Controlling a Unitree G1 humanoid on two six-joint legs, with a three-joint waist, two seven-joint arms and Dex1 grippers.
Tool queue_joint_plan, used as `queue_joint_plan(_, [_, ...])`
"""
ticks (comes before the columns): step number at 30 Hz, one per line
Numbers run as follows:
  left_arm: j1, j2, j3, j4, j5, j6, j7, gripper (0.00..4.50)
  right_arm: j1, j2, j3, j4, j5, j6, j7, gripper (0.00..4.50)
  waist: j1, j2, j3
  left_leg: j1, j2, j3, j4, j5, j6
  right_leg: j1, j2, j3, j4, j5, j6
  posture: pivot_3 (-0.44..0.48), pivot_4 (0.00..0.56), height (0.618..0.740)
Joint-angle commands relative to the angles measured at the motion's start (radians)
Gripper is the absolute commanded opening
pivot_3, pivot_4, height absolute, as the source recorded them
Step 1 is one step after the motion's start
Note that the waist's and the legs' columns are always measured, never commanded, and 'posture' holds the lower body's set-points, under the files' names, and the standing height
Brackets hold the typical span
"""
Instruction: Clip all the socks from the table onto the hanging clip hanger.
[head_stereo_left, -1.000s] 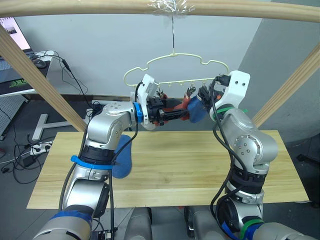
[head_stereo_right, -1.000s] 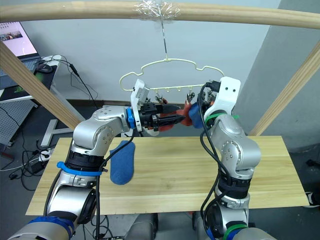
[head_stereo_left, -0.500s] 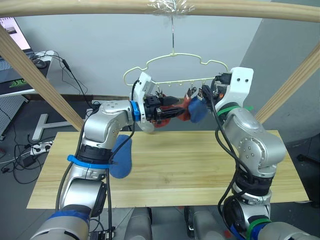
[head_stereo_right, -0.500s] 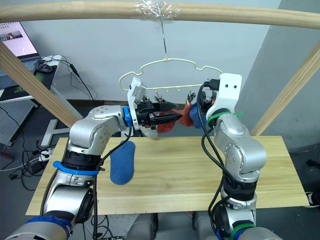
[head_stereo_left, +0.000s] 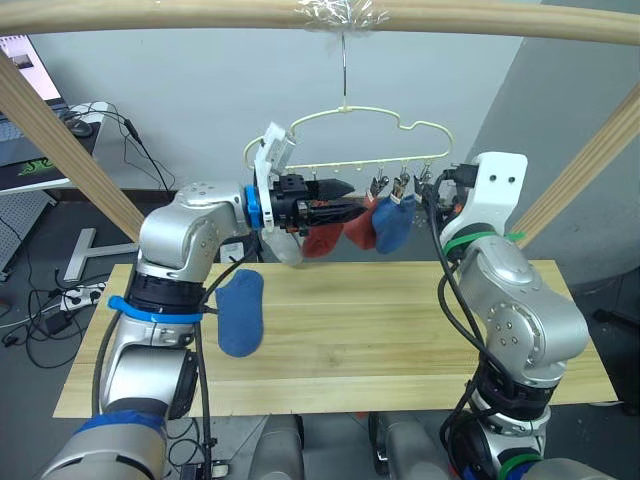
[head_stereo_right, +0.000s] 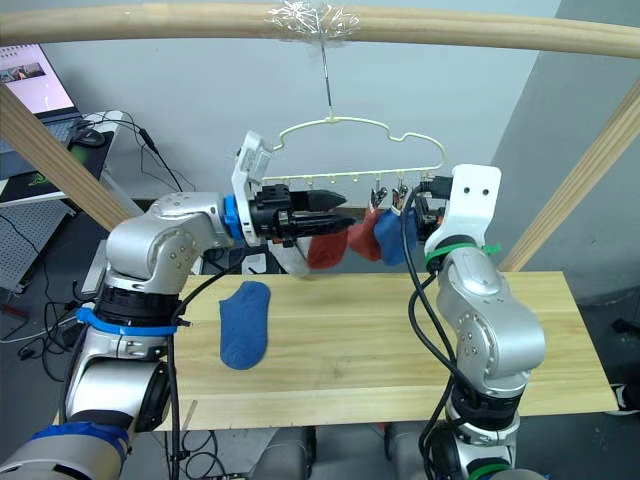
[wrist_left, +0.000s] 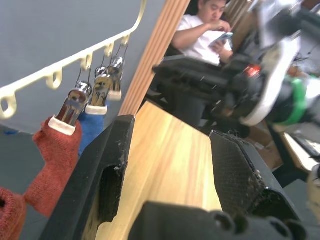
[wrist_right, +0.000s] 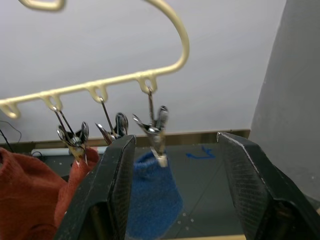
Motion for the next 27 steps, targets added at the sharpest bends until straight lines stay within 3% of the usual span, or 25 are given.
queue_joint_plan(1, [-0.035,0.028,0.029,-0.033,-0.03,0.015,-0.018,2.78,-0.005,0.017,-0.002,-0.022,-0.009,-0.035,-0.004,2.52,0.0,0.0,0.0,0.0,0.0,0.0,0.0,0.0,0.0,0.0,0.0,0.0,0.0,0.0,0.0,0.013,0.19,0.74])
queue_joint_plan(4, [-0.033,0.032,0.028,-0.041,-0.034,0.019,-0.011,2.8,-0.001,0.027,-0.002,-0.018,-0.015,-0.037,0.002,1.9,0.0,0.0,0.0,0.0,0.0,0.0,0.0,0.0,0.0,0.0,0.0,0.0,0.0,0.0,0.0,0.027,0.186,0.74])
queue_joint_plan(27, [0.009,0.032,0.035,-0.113,-0.032,0.037,0.064,2.8,-0.09,0.011,-0.06,0.296,0.018,-0.202,0.106,1.9,0.005,0.0,0.0,0.0,0.0,0.0,0.001,0.0,0.0,0.0,0.0,0.0,0.001,0.0,0.0,0.104,0.201,0.74])
